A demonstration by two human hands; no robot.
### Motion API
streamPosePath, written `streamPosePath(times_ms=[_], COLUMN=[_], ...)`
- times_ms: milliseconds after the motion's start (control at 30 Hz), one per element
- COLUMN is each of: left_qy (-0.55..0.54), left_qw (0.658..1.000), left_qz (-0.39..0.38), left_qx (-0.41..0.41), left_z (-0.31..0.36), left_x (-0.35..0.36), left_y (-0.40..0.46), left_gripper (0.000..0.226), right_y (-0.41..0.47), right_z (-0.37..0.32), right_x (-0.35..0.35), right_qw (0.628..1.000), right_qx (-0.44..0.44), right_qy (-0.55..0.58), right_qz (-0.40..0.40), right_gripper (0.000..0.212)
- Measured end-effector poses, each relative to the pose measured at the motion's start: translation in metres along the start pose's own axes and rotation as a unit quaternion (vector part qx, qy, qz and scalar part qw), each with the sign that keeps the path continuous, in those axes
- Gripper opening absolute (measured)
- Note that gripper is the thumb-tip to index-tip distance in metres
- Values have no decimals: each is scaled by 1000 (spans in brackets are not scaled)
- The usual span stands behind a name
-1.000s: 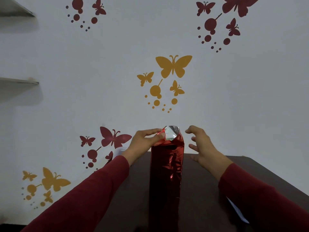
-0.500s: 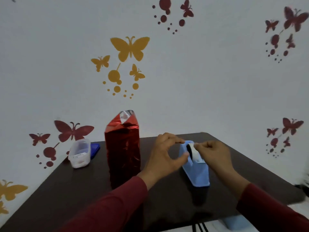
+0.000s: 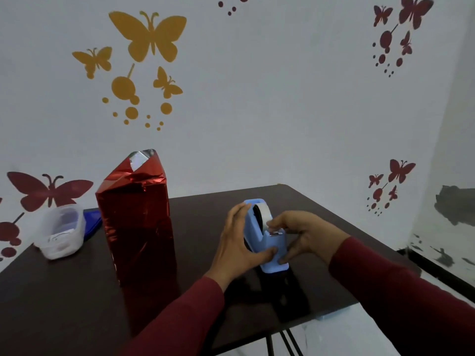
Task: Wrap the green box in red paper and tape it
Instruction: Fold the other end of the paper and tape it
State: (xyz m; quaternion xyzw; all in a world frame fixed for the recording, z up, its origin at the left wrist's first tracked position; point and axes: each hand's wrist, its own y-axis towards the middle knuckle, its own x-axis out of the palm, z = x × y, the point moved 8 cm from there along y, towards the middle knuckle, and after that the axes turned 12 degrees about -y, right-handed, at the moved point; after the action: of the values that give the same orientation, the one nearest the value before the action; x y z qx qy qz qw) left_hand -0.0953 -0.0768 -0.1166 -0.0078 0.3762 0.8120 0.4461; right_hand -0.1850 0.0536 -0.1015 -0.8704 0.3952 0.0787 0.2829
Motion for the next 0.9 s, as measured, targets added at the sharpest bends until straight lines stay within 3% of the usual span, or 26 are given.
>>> streamPosePath(times_ms=[133,367,500,633,800,900], left_qy=[-8,8,-2,20,-9,-26], left_qw=[1000,1000,1000,998,998,998], left_qz=[7,-7,-14,-57,-59,-57], left_qx=[4,1,-15,-4,-13,-16], left_z=[0,1,-2,0,-5,-7], left_x=[0,3,3,10,10,8], left_y=[1,0,-1,-2,-1,-1], left_gripper=[104,100,103,102,92,88], right_y=[9,-7,-18,-21,-6,-7], right_z=[-2,20,34,39,37,44], right_x=[0,-2,4,5,-4,-4], right_qw=[997,972,959,966,972,972], right_qx=[-22,-104,-122,-146,-177,-205], right_qy=[80,190,238,199,104,23], right_qz=[0,92,94,82,116,112], right_gripper=[27,20,19,12,16,6])
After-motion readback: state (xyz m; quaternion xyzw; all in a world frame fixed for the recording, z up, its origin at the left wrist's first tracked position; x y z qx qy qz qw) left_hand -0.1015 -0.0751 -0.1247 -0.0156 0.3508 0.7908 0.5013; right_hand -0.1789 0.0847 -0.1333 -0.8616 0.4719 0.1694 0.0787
